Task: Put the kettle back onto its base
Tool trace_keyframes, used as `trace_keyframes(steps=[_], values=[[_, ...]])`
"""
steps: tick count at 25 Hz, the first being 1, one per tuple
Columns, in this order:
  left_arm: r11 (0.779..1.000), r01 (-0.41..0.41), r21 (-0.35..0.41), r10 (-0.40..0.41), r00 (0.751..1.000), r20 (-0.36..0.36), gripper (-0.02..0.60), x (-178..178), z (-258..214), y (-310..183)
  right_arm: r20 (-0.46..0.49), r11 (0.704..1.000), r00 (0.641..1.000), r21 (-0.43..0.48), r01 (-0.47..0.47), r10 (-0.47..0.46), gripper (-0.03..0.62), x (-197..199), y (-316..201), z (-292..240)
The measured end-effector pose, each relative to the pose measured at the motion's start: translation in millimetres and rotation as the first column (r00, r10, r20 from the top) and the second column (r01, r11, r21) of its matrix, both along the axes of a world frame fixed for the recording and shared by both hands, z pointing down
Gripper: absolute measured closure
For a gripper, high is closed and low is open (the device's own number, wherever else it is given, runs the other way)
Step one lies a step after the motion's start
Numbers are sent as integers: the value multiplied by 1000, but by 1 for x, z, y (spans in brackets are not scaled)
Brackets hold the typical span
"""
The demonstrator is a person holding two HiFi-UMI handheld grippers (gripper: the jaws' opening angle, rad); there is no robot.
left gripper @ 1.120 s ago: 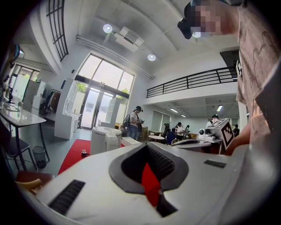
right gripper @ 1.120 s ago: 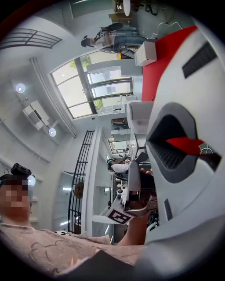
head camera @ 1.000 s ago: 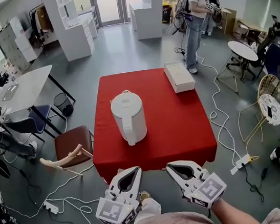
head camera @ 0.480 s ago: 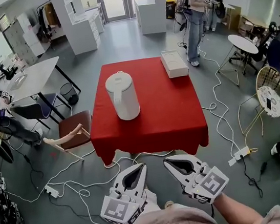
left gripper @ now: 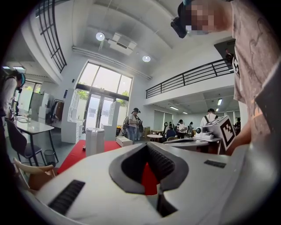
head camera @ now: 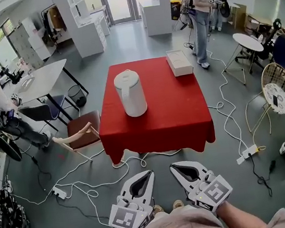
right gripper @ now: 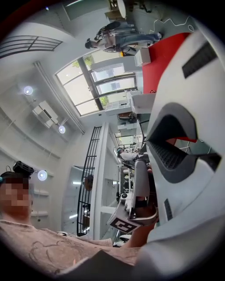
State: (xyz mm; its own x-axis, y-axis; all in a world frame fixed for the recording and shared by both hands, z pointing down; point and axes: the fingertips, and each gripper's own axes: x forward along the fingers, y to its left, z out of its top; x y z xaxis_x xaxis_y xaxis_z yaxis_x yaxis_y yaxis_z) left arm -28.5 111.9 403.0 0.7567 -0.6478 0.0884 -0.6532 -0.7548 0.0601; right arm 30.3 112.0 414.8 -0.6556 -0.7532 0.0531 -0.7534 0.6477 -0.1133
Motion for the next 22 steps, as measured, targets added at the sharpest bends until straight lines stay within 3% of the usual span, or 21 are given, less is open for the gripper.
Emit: trace_keyframes(steps=[7,13,17,22], values=[[998,-9,-62,11,1000,22,584,-9,2,17,8,1000,1000,14,-15,15,591,-10,6,-5],[998,2,-68,-1,1000,11,584,-17,6,18,-10,1000,1000,10,-2,3,591,-18,8,-1],[1000,20,-21,-20,1000,-19,584,-21,3,11,-13,1000,1000,9,13,-13,591,-20,5,-2],[1000,18,-20,-19,1000,-20,584,-20,5,8,-13,1000,999,5,29,-29,591,-23,2,1]])
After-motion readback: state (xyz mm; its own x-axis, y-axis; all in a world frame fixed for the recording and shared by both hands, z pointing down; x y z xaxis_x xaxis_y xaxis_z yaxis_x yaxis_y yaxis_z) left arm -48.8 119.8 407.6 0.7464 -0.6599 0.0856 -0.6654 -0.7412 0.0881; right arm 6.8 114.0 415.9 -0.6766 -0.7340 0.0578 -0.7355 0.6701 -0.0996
